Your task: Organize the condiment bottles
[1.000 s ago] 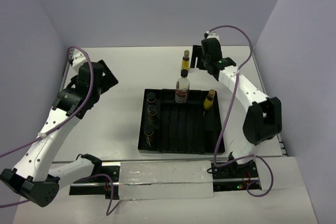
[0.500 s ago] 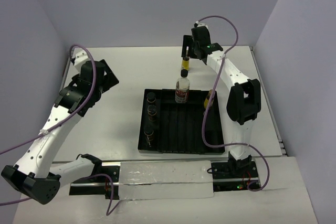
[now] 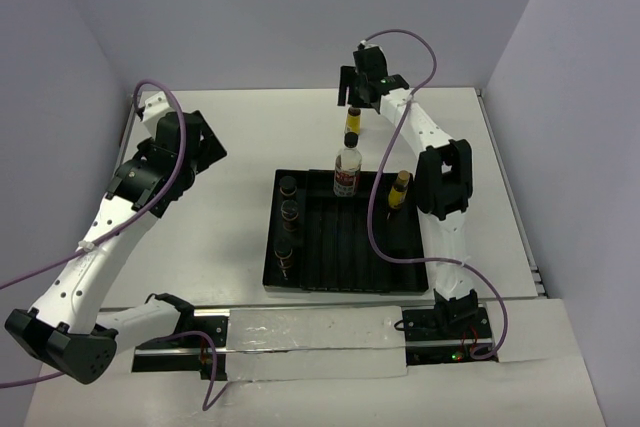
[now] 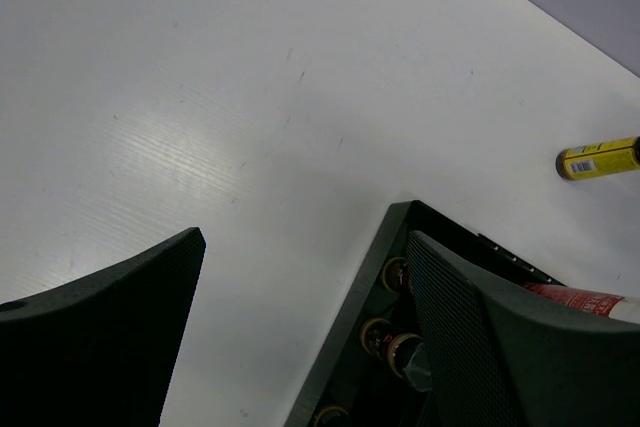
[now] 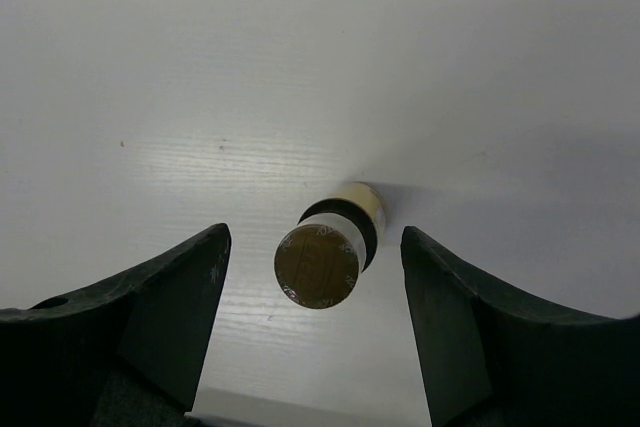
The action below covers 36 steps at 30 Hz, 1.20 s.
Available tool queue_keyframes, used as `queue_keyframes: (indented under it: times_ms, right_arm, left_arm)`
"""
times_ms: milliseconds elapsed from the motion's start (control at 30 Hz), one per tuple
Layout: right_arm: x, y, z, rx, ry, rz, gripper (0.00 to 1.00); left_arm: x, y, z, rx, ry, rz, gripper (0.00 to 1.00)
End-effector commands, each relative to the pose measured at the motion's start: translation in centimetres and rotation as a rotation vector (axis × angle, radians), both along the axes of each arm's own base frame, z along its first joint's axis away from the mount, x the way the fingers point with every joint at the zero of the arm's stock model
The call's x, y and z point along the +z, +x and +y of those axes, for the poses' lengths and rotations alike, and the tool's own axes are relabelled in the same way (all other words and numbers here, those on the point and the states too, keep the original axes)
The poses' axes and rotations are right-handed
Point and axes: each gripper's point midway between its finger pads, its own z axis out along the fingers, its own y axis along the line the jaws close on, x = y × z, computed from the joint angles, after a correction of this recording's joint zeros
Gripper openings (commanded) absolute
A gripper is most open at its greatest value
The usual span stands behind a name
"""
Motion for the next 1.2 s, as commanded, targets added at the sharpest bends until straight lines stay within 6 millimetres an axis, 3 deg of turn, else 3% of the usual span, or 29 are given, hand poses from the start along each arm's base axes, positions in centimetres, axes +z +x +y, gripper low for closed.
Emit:
queue_keyframes:
  times_ms: [0,267,433,567,600,733,833,1000,1167]
  right_arm:
    - [1.6,0.7,0.5,0.006,0.014,-0.039,0.73]
    - [0.3,0.5,0.0,-0.012,-0.008,-0.021,0.54]
    - [0.7,0.9,0.0,-0.015,-0.004,-0.034,0.44]
    - [2.2,0.9,-0.3,-0.029,-0.007,-0.058,0.11]
    - [2.9,0.8,-0.6,-0.035,-0.007,-0.067,0.09]
    - [7.2,0.1,-2.0,-0.062,0.009,-0.139,0.09]
    - [11.9,-0.8,-3.7,-0.1,0.019,-0.214,0.09]
    - [20.1,-4.1,-6.8,-0.171,0.035,-0.348,0.09]
    - [23.6,-8.0,-9.0,-0.212,0.031,-0.39,0.09]
  left_arm:
    - [1.7,0.2,0.5,0.015,0.005,-0.037,0.9]
    - [1.4,0.3,0.5,0.014,0.009,-0.032,0.9]
    - [1.5,0.1,0.6,0.018,0.013,-0.032,0.9]
    - [1.5,-0.1,0.8,0.021,0.016,-0.031,0.9]
    - [1.6,-0.1,0.8,0.021,0.016,-0.032,0.9]
    - [1.5,0.0,0.6,0.017,0.009,-0.032,0.9]
    - [1.4,0.0,0.5,0.014,-0.003,-0.035,0.9]
    - [1.3,-0.1,0.0,-0.004,-0.033,-0.047,0.9]
    - [0.8,-0.3,-0.1,-0.01,-0.047,-0.052,0.9]
